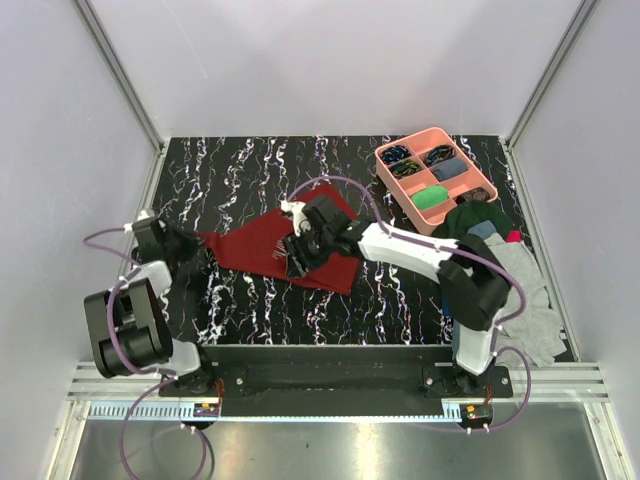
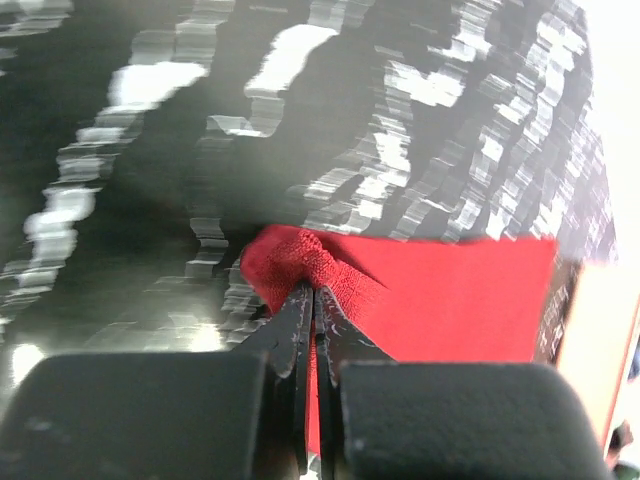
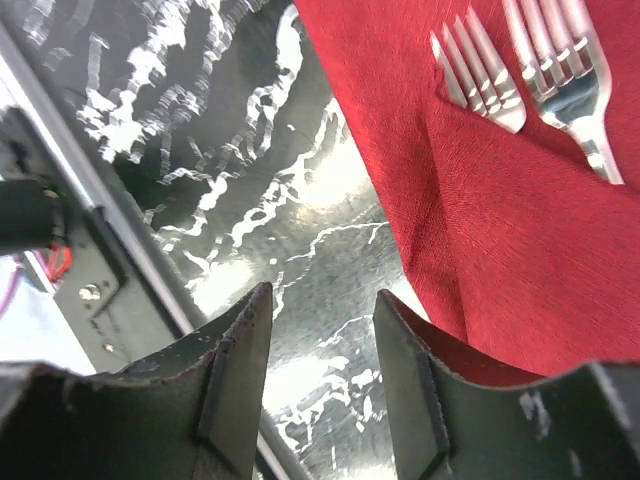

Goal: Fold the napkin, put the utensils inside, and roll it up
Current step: Fold the napkin

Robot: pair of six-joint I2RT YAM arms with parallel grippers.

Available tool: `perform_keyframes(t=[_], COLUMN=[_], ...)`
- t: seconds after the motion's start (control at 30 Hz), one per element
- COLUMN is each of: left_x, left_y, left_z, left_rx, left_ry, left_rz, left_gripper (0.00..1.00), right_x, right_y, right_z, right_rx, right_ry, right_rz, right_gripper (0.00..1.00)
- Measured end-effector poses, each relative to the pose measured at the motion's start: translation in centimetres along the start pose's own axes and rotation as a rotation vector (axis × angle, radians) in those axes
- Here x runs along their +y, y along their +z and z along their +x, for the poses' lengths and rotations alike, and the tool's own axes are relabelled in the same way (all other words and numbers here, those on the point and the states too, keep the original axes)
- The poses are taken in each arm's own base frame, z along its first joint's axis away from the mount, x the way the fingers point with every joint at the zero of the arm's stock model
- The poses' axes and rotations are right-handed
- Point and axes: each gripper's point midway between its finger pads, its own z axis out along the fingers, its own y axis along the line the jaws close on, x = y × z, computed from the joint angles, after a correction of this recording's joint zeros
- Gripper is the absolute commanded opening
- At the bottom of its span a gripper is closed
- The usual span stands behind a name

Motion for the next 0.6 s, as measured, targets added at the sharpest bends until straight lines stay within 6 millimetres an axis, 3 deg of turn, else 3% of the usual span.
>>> perform_keyframes(t=[0.13, 0.23, 0.43, 0.6], left_x=[-5.2, -8.5, -14.9, -18.9], left_y=[-0.7, -1.0, -2.1, -3.7], left_z=[1.8, 4.2, 10.8, 17.1], left_rx=[0.017, 0.057, 0.172, 0.291], left_ry=[0.147, 0.246, 0.434, 0.557], left_rz=[0.125, 0.215, 0.415, 0.598], left_gripper=[0.00, 0.00, 0.00, 0.00], right_x=[0.2, -2.1, -9.2, -10.3], right_y=[-2.8, -4.1, -5.5, -6.9], right_z=[-1.9, -2.4, 0.6, 2.4], right_rx=[-0.084, -0.121, -0.110, -0.115], right_ry=[0.012, 0.061, 0.217, 0.275], right_rz=[0.016, 0.066, 0.228, 0.288], right_gripper=[0.54, 0.54, 0.55, 0.55])
